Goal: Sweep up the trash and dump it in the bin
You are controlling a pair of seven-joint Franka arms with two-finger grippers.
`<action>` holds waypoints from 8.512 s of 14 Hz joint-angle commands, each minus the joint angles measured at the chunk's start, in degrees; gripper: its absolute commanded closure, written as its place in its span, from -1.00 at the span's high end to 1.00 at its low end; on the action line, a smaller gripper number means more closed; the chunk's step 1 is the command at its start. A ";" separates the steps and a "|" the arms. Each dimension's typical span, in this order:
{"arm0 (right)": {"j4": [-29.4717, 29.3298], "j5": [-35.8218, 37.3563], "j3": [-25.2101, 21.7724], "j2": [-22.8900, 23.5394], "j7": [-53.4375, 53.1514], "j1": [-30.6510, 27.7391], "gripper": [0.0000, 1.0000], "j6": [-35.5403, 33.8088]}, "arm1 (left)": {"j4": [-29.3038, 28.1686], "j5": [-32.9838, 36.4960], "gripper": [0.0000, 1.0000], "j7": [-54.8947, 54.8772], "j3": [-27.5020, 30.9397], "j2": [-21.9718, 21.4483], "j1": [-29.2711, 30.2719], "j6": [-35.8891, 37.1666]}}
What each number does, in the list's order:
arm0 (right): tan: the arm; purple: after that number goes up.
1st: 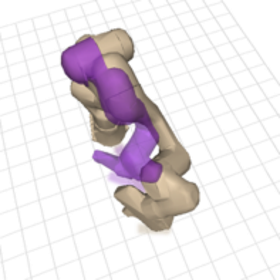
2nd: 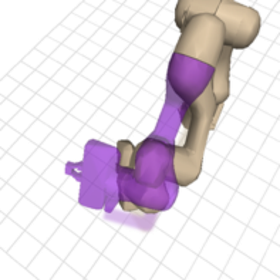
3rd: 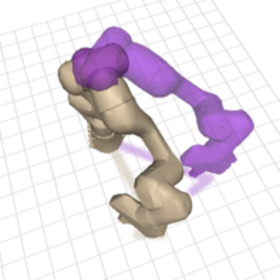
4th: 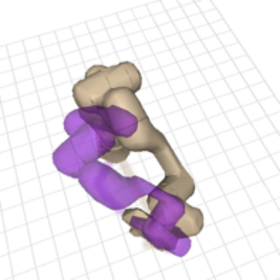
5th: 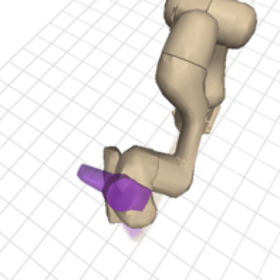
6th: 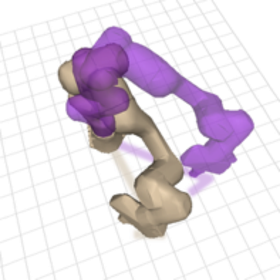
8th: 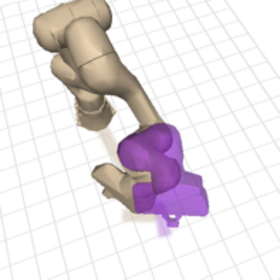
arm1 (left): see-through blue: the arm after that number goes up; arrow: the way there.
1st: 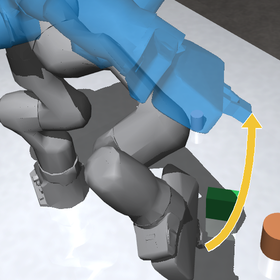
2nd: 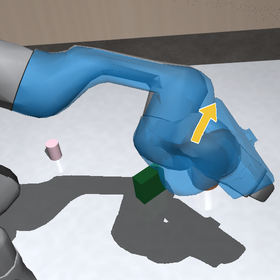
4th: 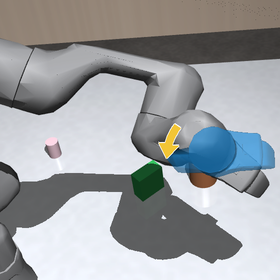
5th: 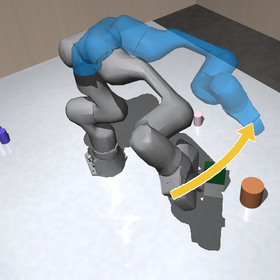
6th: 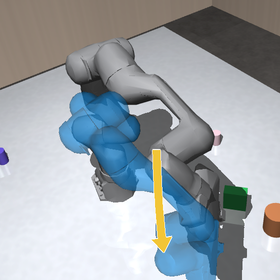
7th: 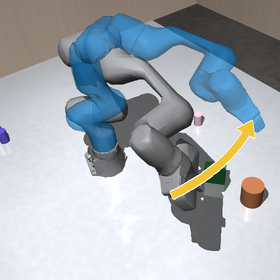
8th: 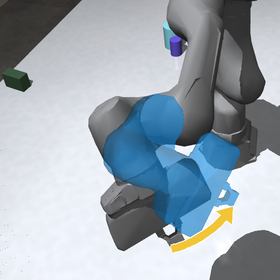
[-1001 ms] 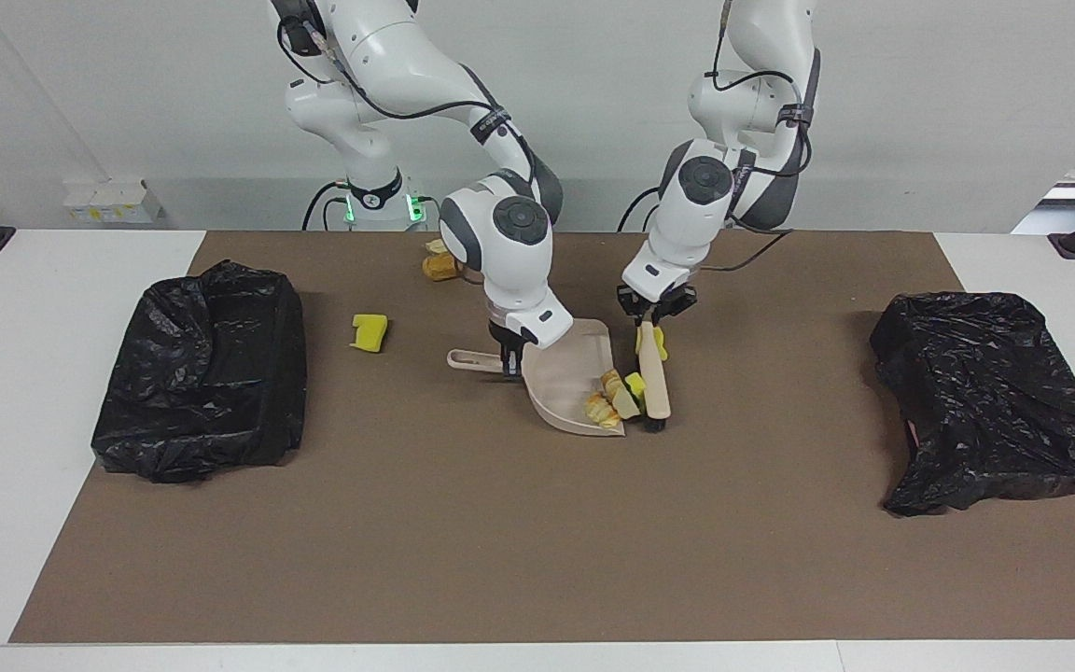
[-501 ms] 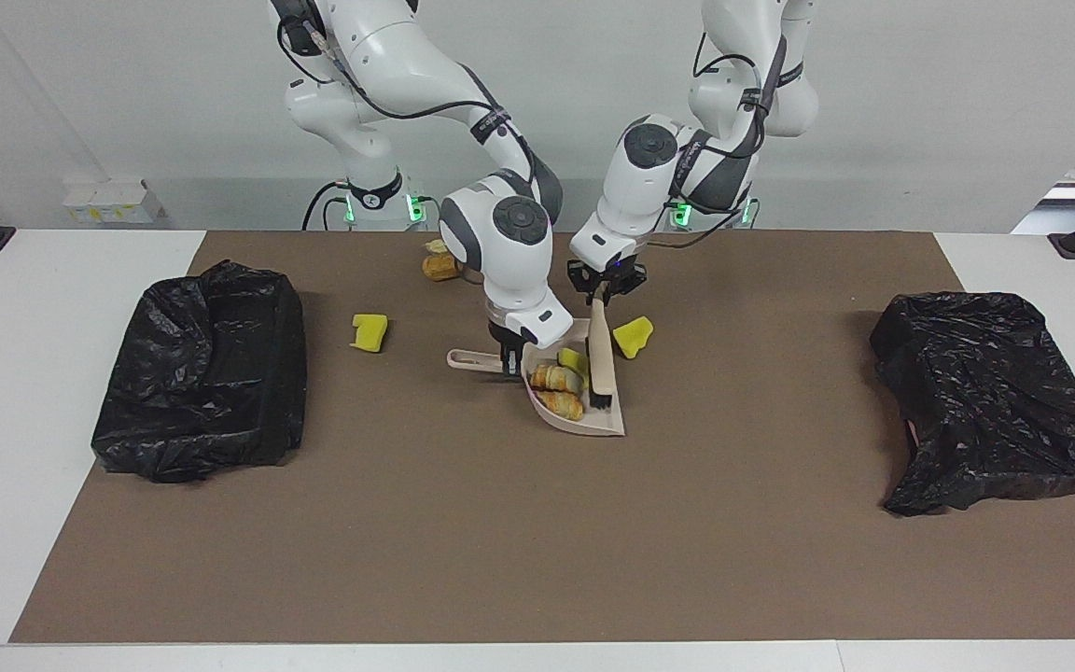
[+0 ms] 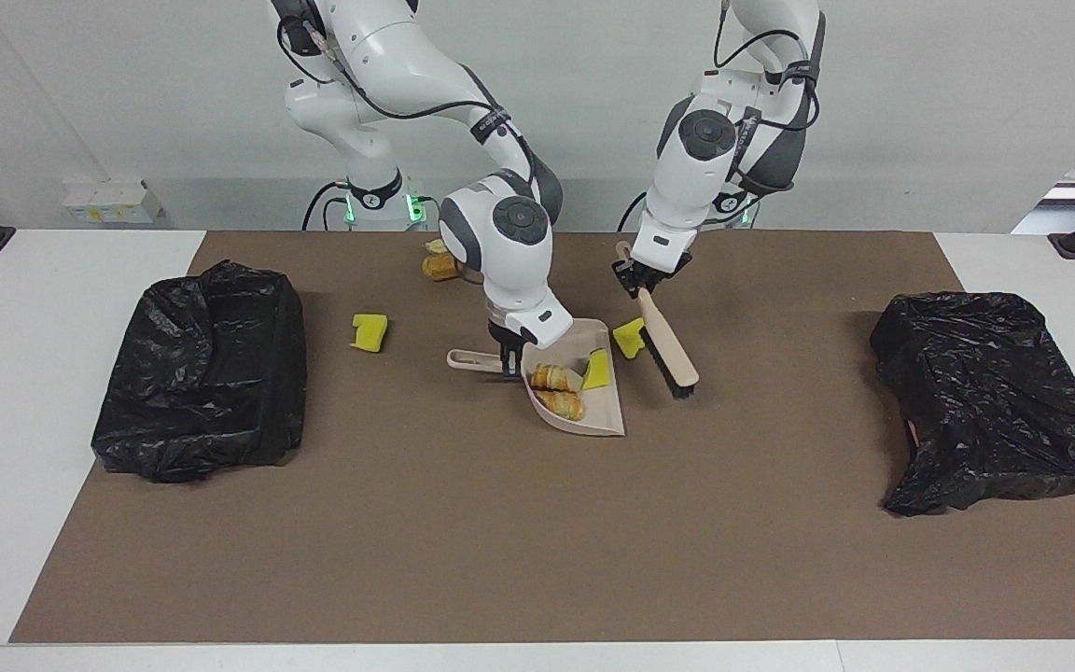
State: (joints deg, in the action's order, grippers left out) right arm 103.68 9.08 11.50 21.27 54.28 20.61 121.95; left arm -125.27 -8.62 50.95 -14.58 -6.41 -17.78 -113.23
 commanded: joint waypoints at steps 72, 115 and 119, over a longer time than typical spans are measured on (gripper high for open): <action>8.81 24.90 -0.51 -22.85 49.36 -50.16 -1.00 2.15 | 18.20 4.40 1.00 -38.80 -0.45 8.08 21.72 1.33; -50.76 4.56 3.97 27.94 -86.60 0.83 -1.00 -18.70 | 30.61 8.27 1.00 -55.34 13.53 3.69 16.81 17.86; -50.68 -1.26 3.36 31.72 -92.07 3.72 -1.00 -13.07 | 30.61 8.27 1.00 -55.34 13.70 3.69 17.43 18.04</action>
State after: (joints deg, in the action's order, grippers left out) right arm 55.77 9.21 15.15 49.64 -35.58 22.97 106.95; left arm -94.77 -0.78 -4.46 -0.46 -2.34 -0.93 -95.96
